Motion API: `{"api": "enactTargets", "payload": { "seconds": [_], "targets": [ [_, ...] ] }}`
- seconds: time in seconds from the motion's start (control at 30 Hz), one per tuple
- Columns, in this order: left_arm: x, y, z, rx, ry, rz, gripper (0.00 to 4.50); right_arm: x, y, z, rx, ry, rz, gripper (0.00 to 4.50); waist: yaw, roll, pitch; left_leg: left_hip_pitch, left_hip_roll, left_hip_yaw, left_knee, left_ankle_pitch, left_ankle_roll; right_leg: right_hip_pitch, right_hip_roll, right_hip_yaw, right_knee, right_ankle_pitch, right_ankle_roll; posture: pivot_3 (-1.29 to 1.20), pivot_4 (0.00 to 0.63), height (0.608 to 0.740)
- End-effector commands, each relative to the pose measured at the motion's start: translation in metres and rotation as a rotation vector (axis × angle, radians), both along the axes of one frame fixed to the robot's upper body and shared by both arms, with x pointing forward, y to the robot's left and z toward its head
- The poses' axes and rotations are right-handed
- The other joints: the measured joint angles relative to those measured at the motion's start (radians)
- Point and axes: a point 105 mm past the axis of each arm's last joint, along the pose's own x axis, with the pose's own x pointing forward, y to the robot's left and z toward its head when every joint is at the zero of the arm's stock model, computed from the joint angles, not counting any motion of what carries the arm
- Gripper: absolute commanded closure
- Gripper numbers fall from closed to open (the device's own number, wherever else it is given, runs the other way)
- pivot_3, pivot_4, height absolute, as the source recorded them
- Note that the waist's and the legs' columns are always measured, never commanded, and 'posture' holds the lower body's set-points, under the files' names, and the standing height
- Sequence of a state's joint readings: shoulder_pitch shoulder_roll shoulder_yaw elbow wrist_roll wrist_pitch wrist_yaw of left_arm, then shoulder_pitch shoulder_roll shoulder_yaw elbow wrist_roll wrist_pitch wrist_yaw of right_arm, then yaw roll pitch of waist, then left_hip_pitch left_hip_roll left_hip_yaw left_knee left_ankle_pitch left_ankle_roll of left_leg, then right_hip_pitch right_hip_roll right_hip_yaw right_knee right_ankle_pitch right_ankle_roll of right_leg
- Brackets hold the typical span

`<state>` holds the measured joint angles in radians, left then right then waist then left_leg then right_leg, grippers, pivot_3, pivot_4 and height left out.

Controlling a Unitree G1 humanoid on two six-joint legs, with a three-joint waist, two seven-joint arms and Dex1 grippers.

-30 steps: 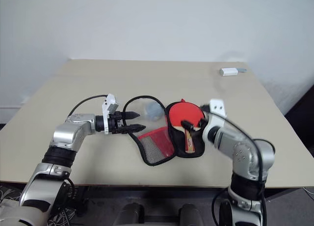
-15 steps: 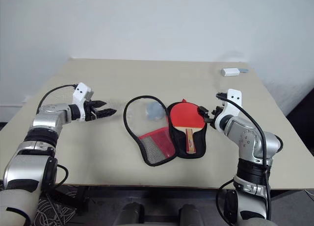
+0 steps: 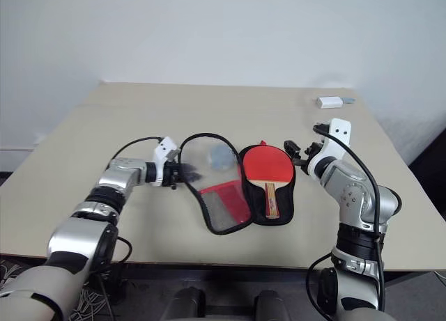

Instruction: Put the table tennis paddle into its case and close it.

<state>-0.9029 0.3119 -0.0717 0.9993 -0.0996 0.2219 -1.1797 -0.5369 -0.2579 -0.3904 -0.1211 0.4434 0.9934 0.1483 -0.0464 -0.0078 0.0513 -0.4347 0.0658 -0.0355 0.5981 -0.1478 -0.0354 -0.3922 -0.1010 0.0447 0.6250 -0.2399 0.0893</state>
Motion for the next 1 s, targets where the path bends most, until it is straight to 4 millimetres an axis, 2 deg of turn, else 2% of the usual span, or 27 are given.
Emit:
{"api": "enactTargets", "payload": {
  "seconds": [0.03,0.17,0.27,0.37,0.53,0.6,0.83,0.9,1.0],
  "targets": [
    [-0.007,-0.039,0.049,-0.183,-0.051,-0.129,2.31,0.001,-0.014,0.028,0.036,-0.128,-0.075,0.00,0.002,0.000,0.000,0.000,0.000,0.000,0.000,0.000,0.000,0.000,0.000,0.000,0.000,0.000,0.000,0.00,0.000,0.740],
    [0.001,-0.062,0.099,-0.408,0.002,-0.082,2.31,0.000,-0.028,0.042,0.151,-0.196,-0.149,0.00,-0.004,0.000,0.000,0.000,0.000,0.000,0.000,0.001,0.001,0.000,0.000,0.000,0.000,0.000,0.000,0.00,0.000,0.740],
    [-0.005,-0.075,0.104,-0.429,0.039,-0.104,2.31,-0.002,-0.033,0.047,0.162,-0.218,-0.174,0.00,-0.005,0.002,0.001,0.000,0.000,-0.001,0.000,0.001,0.002,0.000,0.001,0.001,0.000,0.000,0.000,0.00,0.000,0.740],
    [-0.007,-0.079,0.091,-0.385,0.085,-0.077,2.31,-0.002,-0.034,0.041,0.133,-0.190,-0.187,0.00,-0.005,0.002,0.000,0.002,0.000,-0.001,0.000,0.001,0.002,0.001,0.001,0.001,0.000,0.000,0.001,0.00,0.000,0.740],
    [-0.016,-0.074,0.064,-0.283,0.127,-0.034,2.31,-0.002,-0.035,0.029,0.087,-0.145,-0.197,0.00,-0.005,0.003,0.000,0.002,0.000,-0.001,0.000,0.001,0.002,0.001,0.001,0.001,0.000,0.000,0.000,0.00,0.000,0.740],
    [-0.023,-0.071,0.062,-0.329,0.227,-0.015,2.31,-0.002,-0.034,0.026,0.091,-0.139,-0.195,0.00,-0.005,0.003,0.001,0.002,0.000,0.000,0.000,0.001,0.002,0.001,0.001,0.001,0.000,0.000,0.000,0.00,0.000,0.740],
    [-0.038,-0.071,0.021,-0.238,0.552,0.123,0.04,-0.002,-0.030,0.020,0.085,-0.123,-0.189,0.00,-0.004,0.003,0.000,0.002,0.000,-0.001,0.000,0.001,0.002,0.002,0.001,0.001,0.000,0.000,0.000,0.00,0.000,0.740],
    [-0.039,-0.071,0.010,-0.192,0.637,0.169,0.04,-0.002,-0.029,0.019,0.082,-0.120,-0.185,0.00,-0.004,0.003,0.000,0.002,0.000,-0.001,0.000,0.001,0.002,0.001,0.001,0.001,0.000,0.000,0.000,0.00,0.000,0.740],
    [-0.037,-0.077,0.009,-0.212,0.723,0.202,0.04,-0.001,-0.028,0.017,0.082,-0.116,-0.179,0.00,-0.004,0.003,0.001,0.002,0.000,-0.001,0.000,0.001,0.002,0.001,0.001,0.001,0.000,0.000,0.000,0.00,0.000,0.740]
  ]
}}
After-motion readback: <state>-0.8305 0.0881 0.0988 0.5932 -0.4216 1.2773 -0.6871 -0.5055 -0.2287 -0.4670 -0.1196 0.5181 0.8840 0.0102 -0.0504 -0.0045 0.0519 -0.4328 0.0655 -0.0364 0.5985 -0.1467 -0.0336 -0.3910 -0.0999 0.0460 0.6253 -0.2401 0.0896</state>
